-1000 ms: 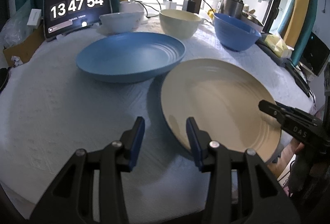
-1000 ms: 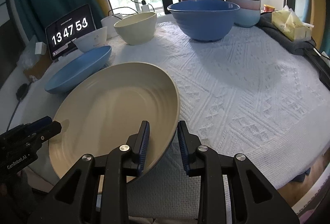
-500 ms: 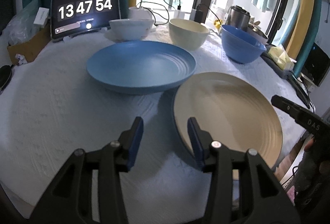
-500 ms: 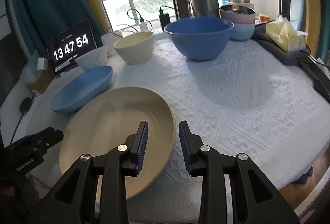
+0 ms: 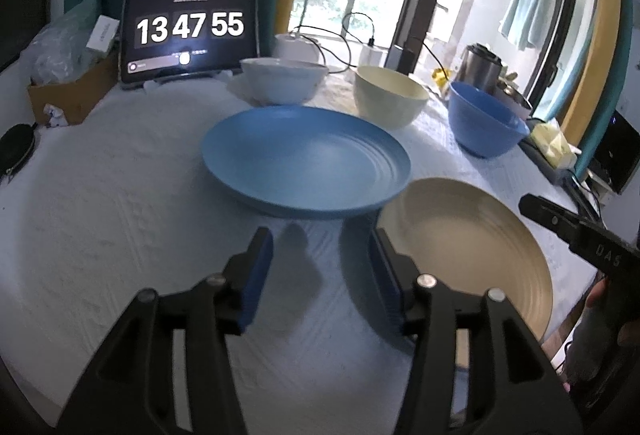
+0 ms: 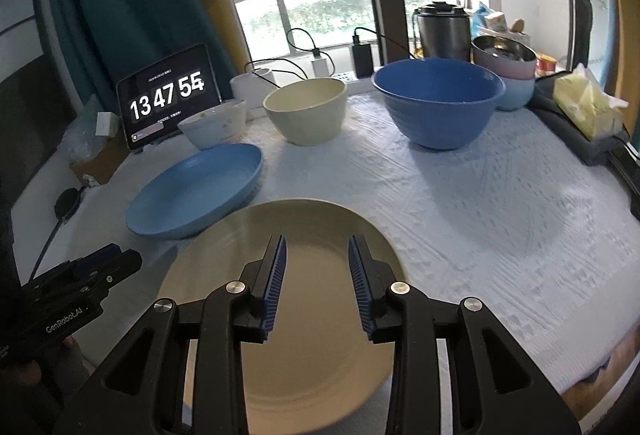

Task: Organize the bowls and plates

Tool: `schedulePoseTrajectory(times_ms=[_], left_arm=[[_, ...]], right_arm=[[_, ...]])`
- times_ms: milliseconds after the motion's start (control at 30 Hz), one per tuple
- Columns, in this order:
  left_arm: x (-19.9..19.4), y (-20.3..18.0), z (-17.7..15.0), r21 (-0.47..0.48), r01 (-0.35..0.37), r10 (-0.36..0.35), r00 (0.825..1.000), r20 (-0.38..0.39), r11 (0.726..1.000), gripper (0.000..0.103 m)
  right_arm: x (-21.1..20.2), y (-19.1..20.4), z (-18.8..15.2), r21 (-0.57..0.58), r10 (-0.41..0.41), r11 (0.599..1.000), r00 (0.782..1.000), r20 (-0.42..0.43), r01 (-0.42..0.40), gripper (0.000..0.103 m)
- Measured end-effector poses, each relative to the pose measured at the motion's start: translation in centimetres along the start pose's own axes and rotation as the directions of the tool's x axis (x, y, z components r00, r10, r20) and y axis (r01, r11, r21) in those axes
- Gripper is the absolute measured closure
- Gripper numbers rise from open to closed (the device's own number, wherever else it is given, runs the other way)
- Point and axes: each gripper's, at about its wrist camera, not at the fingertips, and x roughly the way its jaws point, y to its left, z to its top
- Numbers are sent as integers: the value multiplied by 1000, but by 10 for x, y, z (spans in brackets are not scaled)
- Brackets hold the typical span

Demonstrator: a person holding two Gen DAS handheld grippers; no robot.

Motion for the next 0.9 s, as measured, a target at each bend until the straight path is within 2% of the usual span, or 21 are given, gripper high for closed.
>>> schedulePoseTrajectory(times_ms=[533,900], left_arm=[[5,29,16,-66,-19,22,998,53,998,50],[24,48,30,-111,-31,37,998,56,993,50]], right_arm=[[30,36,23,-50,73,996,997,-12,-74,68],[58,49,42,-9,111,994,992,-53,-112,67]])
